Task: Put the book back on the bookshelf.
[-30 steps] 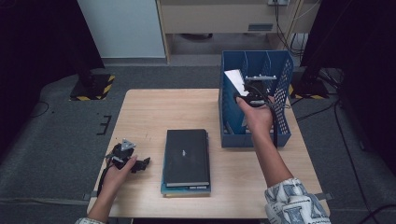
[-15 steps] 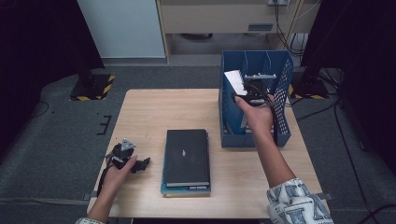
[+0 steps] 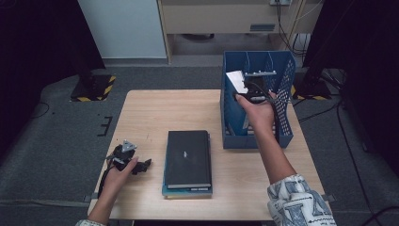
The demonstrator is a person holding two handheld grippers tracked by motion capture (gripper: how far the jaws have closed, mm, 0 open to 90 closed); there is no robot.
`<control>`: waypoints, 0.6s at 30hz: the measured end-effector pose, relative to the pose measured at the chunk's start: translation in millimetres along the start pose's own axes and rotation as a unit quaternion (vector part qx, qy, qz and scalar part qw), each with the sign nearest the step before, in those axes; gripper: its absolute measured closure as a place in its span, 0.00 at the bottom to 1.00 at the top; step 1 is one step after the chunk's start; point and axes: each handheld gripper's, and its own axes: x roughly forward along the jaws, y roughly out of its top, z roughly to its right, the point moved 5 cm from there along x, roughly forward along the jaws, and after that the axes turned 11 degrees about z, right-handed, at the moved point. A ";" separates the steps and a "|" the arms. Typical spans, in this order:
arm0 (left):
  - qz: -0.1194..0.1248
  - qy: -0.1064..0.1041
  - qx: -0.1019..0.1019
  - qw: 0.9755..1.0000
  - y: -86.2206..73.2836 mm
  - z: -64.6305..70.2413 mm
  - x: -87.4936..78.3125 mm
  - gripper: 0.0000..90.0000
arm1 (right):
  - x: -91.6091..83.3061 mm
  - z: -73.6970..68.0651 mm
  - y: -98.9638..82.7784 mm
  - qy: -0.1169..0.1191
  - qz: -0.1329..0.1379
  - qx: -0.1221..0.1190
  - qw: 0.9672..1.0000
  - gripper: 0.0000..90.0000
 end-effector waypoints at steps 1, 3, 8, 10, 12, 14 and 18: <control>0.000 0.000 0.000 1.000 0.0 0.0 0.0 0.00 | 0.2 -0.1 -0.2 -0.001 -0.002 0.001 1.000 0.55; 0.000 0.000 0.000 1.000 0.0 0.0 0.0 0.00 | 0.4 -0.8 -0.2 -0.001 -0.002 -0.001 1.000 0.57; 0.000 0.000 0.000 1.000 0.1 0.0 0.1 0.00 | -0.5 -1.3 -0.5 -0.003 -0.004 -0.010 1.000 0.64; 0.000 0.000 0.000 1.000 0.1 0.0 0.1 0.00 | -0.6 -1.2 -0.2 -0.006 -0.004 -0.009 1.000 0.65; 0.000 0.000 0.000 1.000 0.1 0.0 0.1 0.00 | -0.6 -0.9 0.1 -0.009 -0.002 -0.005 1.000 0.66; 0.000 0.000 0.000 1.000 0.1 0.0 0.1 0.00 | -0.9 -0.5 0.2 -0.014 0.002 -0.007 1.000 0.67; 0.000 0.000 0.000 1.000 0.1 0.0 0.1 0.00 | -1.1 -0.3 -0.4 -0.024 0.011 -0.002 1.000 0.67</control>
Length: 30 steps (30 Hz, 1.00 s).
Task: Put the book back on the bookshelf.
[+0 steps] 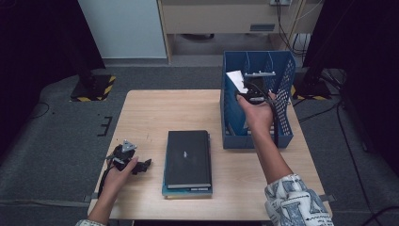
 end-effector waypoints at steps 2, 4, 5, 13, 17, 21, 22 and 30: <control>0.000 0.000 0.000 1.000 0.0 0.0 0.0 0.00 | 0.4 1.4 0.6 -0.004 0.003 0.005 1.000 0.67; 0.000 0.000 0.000 1.000 0.0 0.0 0.0 0.00 | 1.8 4.3 1.6 -0.011 0.008 0.012 1.000 0.67; 0.000 0.000 0.000 1.000 0.0 0.0 0.0 0.00 | 1.8 4.3 1.6 -0.011 0.008 0.012 1.000 0.67; 0.000 0.000 0.001 1.000 0.0 0.0 0.0 0.00 | 19.3 10.9 10.3 -0.023 0.015 0.023 0.999 0.67; 0.000 -0.001 0.001 1.000 0.1 -0.1 0.1 0.00 | 32.9 12.3 17.7 -0.031 0.012 0.019 0.999 0.67; 0.000 -0.001 0.001 1.000 0.1 -0.1 0.1 0.00 | 40.1 12.9 22.5 -0.038 0.014 0.022 0.999 0.67; 0.000 -0.001 0.001 1.000 0.0 -0.1 0.1 0.00 | 44.7 12.7 24.0 -0.042 0.013 0.024 0.999 0.67; -0.001 -0.002 0.002 1.000 0.1 0.0 -0.1 0.00 | 54.4 10.9 28.7 -0.051 0.011 0.026 0.998 0.67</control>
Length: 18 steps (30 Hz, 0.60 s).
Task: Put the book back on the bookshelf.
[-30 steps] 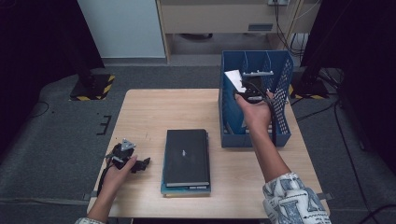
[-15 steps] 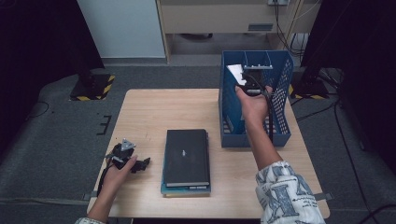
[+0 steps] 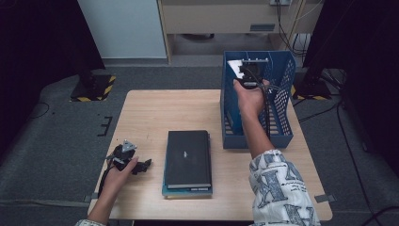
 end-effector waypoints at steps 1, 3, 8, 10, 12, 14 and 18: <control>0.000 0.000 0.000 1.000 0.0 0.0 0.0 0.00 | 1.5 -0.4 0.1 -0.002 0.000 -0.003 1.000 0.67; 0.000 0.000 0.000 1.000 0.0 0.0 0.0 0.00 | 2.9 -1.5 -0.6 -0.006 0.002 -0.006 1.000 0.67; 0.000 0.000 0.000 1.000 0.0 0.1 0.0 0.00 | 2.8 -6.5 -2.1 -0.006 0.002 -0.013 1.000 0.66; 0.000 0.000 0.000 1.000 0.0 0.1 0.0 0.00 | 2.4 -8.4 -2.9 -0.006 0.003 -0.016 1.000 0.66; 0.000 0.000 0.000 1.000 0.0 0.1 0.0 0.00 | 1.7 -10.0 -3.5 -0.003 0.005 -0.014 1.000 0.64; 0.000 0.000 0.000 1.000 0.0 0.1 -0.1 0.00 | 0.5 -11.1 -3.7 0.007 0.007 -0.008 1.000 0.62; 0.000 0.000 0.000 1.000 0.0 0.1 0.0 0.00 | -3.6 -12.4 -4.3 0.026 0.007 -0.007 1.000 0.48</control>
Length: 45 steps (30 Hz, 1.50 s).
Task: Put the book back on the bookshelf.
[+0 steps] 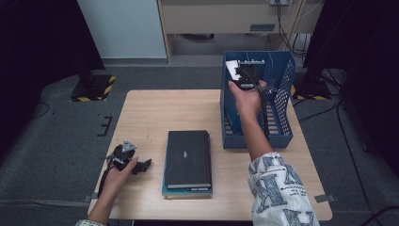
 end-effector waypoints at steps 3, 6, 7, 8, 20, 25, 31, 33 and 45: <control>0.001 0.000 0.000 1.000 0.0 0.0 0.2 0.00 | -5.3 -0.8 -1.0 0.010 -0.002 -0.001 1.000 0.42; 0.001 0.000 0.000 1.000 0.0 0.1 0.1 0.00 | -10.5 -2.3 -3.3 0.025 -0.005 -0.011 1.000 0.38; 0.001 0.000 0.000 1.000 0.0 0.1 0.1 0.00 | -13.3 -2.9 -4.5 0.028 -0.006 -0.017 0.999 0.38; 0.002 0.000 0.000 1.000 0.0 0.1 0.2 0.00 | -15.9 -3.1 -5.2 0.029 -0.006 -0.023 0.999 0.38; 0.001 0.000 0.000 1.000 0.0 0.1 0.2 0.00 | -38.6 0.4 -16.2 0.054 0.002 -0.041 0.998 0.42; 0.002 -0.001 0.000 1.000 0.1 0.1 0.3 0.00 | -43.4 2.0 -23.2 0.057 -0.004 -0.046 0.997 0.48; 0.002 -0.001 0.000 1.000 0.1 0.1 0.3 0.00 | -48.6 0.7 -27.1 0.063 -0.003 -0.055 0.996 0.58; 0.002 -0.001 0.000 1.000 0.1 0.1 0.3 0.00 | -49.8 -1.8 -27.8 0.069 -0.001 -0.053 0.996 0.60; 0.002 -0.001 0.000 1.000 0.4 0.1 0.8 0.00 | -48.3 -18.6 -25.5 0.074 0.004 -0.063 0.995 0.59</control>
